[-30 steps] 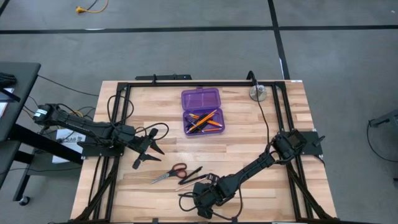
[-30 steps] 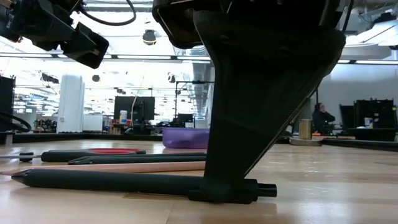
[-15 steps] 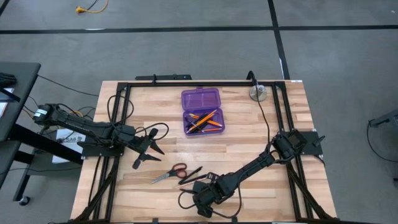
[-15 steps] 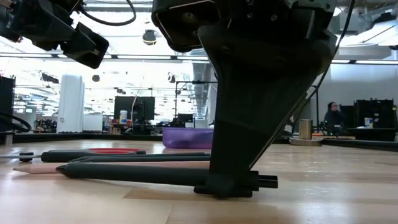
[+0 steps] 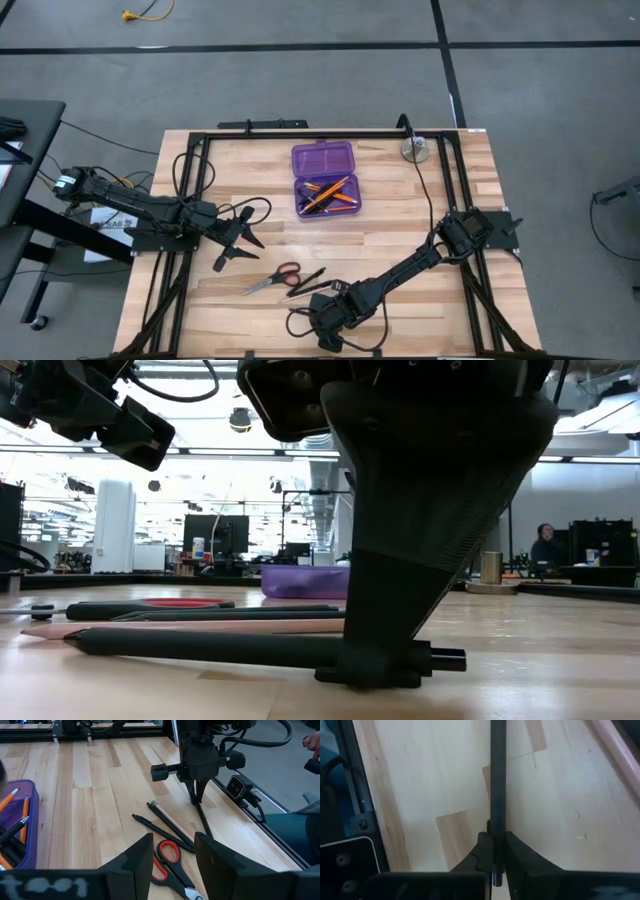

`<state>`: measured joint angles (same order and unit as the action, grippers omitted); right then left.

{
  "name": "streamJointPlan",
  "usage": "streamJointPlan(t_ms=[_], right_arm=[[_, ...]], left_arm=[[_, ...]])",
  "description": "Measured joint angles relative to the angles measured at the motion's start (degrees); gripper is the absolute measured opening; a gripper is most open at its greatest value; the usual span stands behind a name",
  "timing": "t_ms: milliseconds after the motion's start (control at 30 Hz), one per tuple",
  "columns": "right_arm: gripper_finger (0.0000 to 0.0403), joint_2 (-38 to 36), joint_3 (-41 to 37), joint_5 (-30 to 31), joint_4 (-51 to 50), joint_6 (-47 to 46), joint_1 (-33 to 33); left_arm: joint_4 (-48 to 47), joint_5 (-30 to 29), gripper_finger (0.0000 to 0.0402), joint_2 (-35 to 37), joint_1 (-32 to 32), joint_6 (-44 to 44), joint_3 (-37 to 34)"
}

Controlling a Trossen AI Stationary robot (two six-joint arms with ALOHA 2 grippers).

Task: Pick & place school supplies into a supply box
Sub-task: Put the black pen into the purple supply box

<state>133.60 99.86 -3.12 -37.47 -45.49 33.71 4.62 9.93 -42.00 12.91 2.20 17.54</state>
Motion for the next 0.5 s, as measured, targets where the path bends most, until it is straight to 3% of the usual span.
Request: streamJointPlan(t_ms=[500], right_arm=[[0.0003,1.02,10.05,0.27,-14.46,2.42,1.21]], left_arm=[[0.00,0.00,0.0131,0.00,0.02,0.00,0.00]])
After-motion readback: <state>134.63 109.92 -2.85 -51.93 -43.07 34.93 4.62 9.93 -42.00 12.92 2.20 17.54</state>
